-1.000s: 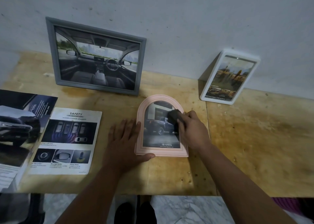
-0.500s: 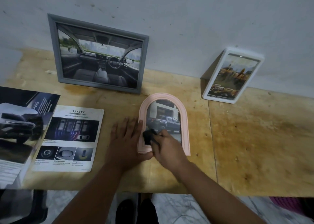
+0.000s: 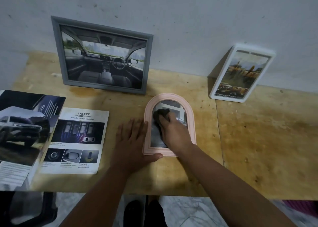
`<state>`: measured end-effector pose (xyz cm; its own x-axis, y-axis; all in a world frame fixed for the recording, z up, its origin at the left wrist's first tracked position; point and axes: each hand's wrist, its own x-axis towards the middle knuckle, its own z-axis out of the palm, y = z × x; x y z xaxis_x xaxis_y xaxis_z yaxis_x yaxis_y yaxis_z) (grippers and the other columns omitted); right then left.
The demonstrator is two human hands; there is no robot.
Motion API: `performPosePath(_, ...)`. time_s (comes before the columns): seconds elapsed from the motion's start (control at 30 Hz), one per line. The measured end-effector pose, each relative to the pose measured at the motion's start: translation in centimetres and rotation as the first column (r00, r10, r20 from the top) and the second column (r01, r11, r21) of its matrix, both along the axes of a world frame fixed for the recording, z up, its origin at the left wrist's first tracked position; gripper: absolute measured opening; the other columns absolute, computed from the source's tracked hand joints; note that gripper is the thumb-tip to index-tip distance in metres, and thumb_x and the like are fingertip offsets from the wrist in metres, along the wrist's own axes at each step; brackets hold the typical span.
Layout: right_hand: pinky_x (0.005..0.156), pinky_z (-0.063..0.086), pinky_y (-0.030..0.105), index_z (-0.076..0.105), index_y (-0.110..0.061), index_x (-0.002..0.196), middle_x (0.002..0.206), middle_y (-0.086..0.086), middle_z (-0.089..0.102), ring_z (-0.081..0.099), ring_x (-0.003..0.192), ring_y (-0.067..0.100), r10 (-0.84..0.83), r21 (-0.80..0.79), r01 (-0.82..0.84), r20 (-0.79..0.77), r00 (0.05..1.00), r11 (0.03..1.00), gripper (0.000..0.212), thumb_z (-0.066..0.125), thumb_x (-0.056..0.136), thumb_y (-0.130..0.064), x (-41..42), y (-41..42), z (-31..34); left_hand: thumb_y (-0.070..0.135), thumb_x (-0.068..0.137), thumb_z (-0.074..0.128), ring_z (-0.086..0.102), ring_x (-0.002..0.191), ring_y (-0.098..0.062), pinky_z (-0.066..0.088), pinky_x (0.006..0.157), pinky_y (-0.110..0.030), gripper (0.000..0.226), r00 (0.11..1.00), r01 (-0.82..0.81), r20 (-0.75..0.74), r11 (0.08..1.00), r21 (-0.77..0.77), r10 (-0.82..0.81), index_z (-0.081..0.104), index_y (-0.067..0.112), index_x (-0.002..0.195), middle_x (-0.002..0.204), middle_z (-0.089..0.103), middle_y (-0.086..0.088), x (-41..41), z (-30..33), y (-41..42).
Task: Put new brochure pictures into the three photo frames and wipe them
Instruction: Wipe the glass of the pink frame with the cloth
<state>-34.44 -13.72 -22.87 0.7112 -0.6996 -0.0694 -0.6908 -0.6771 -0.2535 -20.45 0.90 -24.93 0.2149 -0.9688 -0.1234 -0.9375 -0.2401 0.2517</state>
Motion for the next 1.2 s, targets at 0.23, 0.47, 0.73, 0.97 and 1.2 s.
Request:
performPosePath(0.23,0.070,0.058,0.037,0.059,-0.025,0.138,0.123,0.005,0.055,0.066,0.083,0.026,0.311,0.160,-0.308,0.004,0.950,0.938,0.037,0.049,0.103,-0.029,-3.6,3.0,2.4,0.099,0.074,0.036,0.021,0.155,-0.038,0.014,0.122,-0.064,0.123,1.000,0.012,-0.006,0.998,-0.060,-0.013,0.032,0.011,0.159,0.166,0.030,-0.017,0.0,-0.1,0.0)
performPosePath(0.47,0.087,0.047,0.034,0.070,-0.030,0.101,0.101,-0.004,0.061,0.059,0.095,0.012,-0.174,0.560,0.007,0.246,0.954,0.828,0.018,0.055,0.104,-0.020,-3.3,-3.7,6.2,0.100,0.072,0.035,0.014,0.158,-0.035,0.009,0.125,-0.061,0.124,1.000,0.006,-0.016,0.999,-0.040,-0.007,0.025,0.015,0.162,0.169,0.021,-0.014,0.0,0.1,0.0)
performPosePath(0.73,0.073,0.053,0.043,0.064,-0.019,0.127,0.118,0.015,0.054,0.062,0.089,0.040,-0.092,0.098,0.092,-0.003,0.996,0.991,0.031,0.047,0.102,-0.027,2.7,-3.5,2.9,0.100,0.072,0.037,0.014,0.157,-0.036,0.009,0.125,-0.062,0.124,1.000,0.002,-0.016,0.999,-0.036,-0.003,0.024,0.015,0.162,0.169,0.021,-0.014,0.0,0.0,0.0)
performPosePath(0.97,0.079,0.049,0.028,0.068,-0.024,0.127,0.108,-0.002,0.056,0.058,0.095,0.015,0.333,0.458,-0.331,0.080,0.940,0.825,0.029,0.052,0.103,-0.027,-4.2,0.9,4.9,0.098,0.074,0.038,0.023,0.155,-0.039,0.016,0.122,-0.063,0.122,1.000,0.012,-0.005,0.997,-0.074,-0.013,0.032,0.012,0.160,0.165,0.030,-0.017,0.0,0.0,0.1)
performPosePath(1.2,0.080,0.051,0.037,0.067,-0.022,0.129,0.110,0.005,0.054,0.060,0.093,0.026,-0.193,0.162,0.175,0.108,0.975,0.971,0.031,0.051,0.103,-0.029,-2.0,-6.7,4.5,0.100,0.072,0.036,0.010,0.158,-0.034,0.006,0.125,-0.060,0.125,1.000,0.003,-0.020,0.999,-0.035,-0.003,0.020,0.016,0.164,0.171,0.015,-0.012,0.1,0.1,0.2)
